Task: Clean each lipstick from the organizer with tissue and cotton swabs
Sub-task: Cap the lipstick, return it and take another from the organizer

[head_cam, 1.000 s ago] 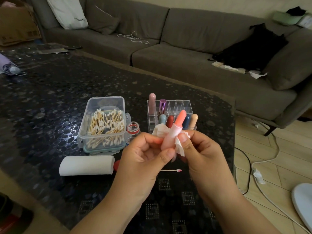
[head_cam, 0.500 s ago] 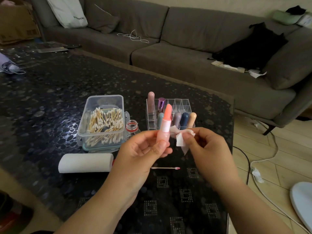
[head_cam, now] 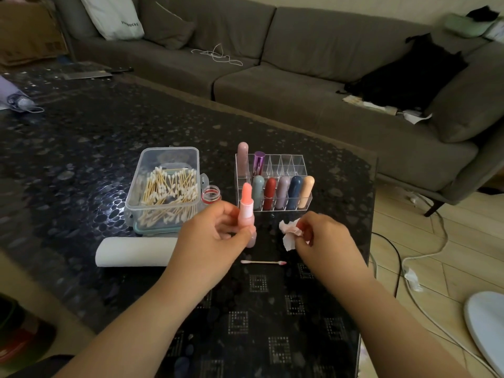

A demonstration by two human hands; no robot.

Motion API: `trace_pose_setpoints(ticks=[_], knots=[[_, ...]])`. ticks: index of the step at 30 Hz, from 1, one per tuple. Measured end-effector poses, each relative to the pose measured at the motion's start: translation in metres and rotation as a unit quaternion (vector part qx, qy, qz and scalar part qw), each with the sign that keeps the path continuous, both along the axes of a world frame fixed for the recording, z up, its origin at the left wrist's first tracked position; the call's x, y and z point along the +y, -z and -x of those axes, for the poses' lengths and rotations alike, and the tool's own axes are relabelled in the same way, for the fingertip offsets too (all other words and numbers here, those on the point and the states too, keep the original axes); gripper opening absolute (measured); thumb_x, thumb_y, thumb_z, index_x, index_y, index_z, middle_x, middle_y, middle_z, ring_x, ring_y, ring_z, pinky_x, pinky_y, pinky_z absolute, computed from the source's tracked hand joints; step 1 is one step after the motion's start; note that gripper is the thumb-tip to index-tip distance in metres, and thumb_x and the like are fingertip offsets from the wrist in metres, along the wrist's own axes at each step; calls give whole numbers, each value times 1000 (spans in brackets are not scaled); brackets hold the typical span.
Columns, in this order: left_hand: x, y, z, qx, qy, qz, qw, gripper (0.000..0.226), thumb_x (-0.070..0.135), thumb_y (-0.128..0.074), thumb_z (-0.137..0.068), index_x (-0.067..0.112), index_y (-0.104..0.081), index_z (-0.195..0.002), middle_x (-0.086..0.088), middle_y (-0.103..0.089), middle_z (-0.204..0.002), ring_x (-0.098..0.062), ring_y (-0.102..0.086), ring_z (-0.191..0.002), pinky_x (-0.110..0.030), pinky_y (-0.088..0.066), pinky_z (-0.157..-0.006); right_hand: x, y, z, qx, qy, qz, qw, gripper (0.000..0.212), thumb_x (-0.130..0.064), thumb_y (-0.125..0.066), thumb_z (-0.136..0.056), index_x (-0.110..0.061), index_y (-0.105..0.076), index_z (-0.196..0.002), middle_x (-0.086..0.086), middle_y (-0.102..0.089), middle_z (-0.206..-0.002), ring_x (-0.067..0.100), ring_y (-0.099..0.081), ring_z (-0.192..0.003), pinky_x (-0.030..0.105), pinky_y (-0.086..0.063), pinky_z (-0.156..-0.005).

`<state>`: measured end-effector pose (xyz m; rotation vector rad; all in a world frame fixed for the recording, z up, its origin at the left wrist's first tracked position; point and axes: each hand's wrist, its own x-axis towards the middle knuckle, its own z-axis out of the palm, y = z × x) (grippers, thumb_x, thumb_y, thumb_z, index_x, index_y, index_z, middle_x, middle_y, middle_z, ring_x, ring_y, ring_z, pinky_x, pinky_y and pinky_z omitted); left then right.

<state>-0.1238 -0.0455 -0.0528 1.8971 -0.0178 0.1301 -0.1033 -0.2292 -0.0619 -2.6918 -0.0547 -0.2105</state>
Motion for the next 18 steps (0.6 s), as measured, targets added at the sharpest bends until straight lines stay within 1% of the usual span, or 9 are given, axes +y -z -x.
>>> trace_pose_setpoints(ticks=[3, 4, 6, 9, 11, 13, 14, 16, 18], knots=[[0, 3, 1, -8, -17, -47, 999, 15, 26, -73, -75, 31, -65, -87, 15, -66, -80, 7, -59, -76, -13, -45, -68, 1, 4, -2, -30, -9, 22, 999, 12, -25, -62, -88, -16, -63, -95, -9, -43, -96, 5, -46, -82, 5, -33, -62], [0, 3, 2, -11, -25, -65, 998, 14, 28, -73, -75, 32, -65, -86, 14, -63, -77, 6, -57, -73, -10, -42, -62, 3, 4, -3, -31, -5, 23, 999, 12, -27, -62, -88, -15, -62, -92, -9, -42, -96, 5, -46, -80, 6, -32, -60], [1, 3, 2, -8, -40, -84, 996, 12, 32, -73, -75, 32, -65, -85, 11, -57, -69, 0, -53, -62, -11, -40, -54, 4, 5, -6, -7, 15, 16, 1000, 12, -25, -59, -91, -13, -59, -90, -4, -46, -96, 8, -47, -78, 11, -34, -59], [6, 6, 1, 1, -51, -96, 994, 11, 33, -73, -77, 30, -65, -83, 11, -54, -60, -5, -50, -55, -15, -35, -52, 5, 10, -8, 50, 9, 13, 999, 10, -15, -53, -92, -10, -58, -99, 3, -51, -99, 19, -55, -92, 19, -35, -71], [9, 9, 0, -7, -55, -109, 993, 10, 30, -73, -78, 28, -66, -84, 12, -54, -58, -2, -50, -53, -13, -36, -51, 10, 9, -7, 76, -11, 6, 997, 26, -12, -58, -87, -12, -57, -113, 5, -50, -113, 22, -52, -108, 20, -36, -78], [11, 11, 0, -17, -59, -121, 991, 8, 28, -72, -80, 25, -67, -85, 12, -56, -61, 7, -51, -55, -8, -38, -53, 19, 4, -6, 70, -20, -6, 997, 49, -20, -64, -84, -16, -49, -131, 1, -42, -128, 19, -43, -120, 20, -36, -91], [12, 13, -1, -20, -63, -125, 990, 7, 29, -72, -80, 24, -67, -84, 12, -57, -62, 10, -51, -57, -6, -38, -54, 25, 2, -5, 40, -31, -1, 999, 55, -27, -65, -83, -19, -46, -135, -1, -40, -130, 17, -39, -124, 23, -34, -98], [12, 15, -2, -24, -67, -130, 989, 7, 30, -71, -81, 24, -67, -80, 14, -60, -63, 12, -52, -57, -7, -38, -53, 35, 2, -5, -28, -62, 42, 997, 52, -42, -59, -87, -24, -48, -135, -4, -42, -127, 15, -37, -122, 27, -30, -103], [12, 17, -4, -27, -66, -139, 988, 9, 32, -70, -81, 25, -67, -77, 15, -61, -65, 8, -53, -56, -11, -36, -52, 41, 8, -6, -46, -86, 79, 992, 45, -48, -51, -91, -28, -51, -132, -5, -43, -122, 14, -37, -117, 26, -26, -96]])
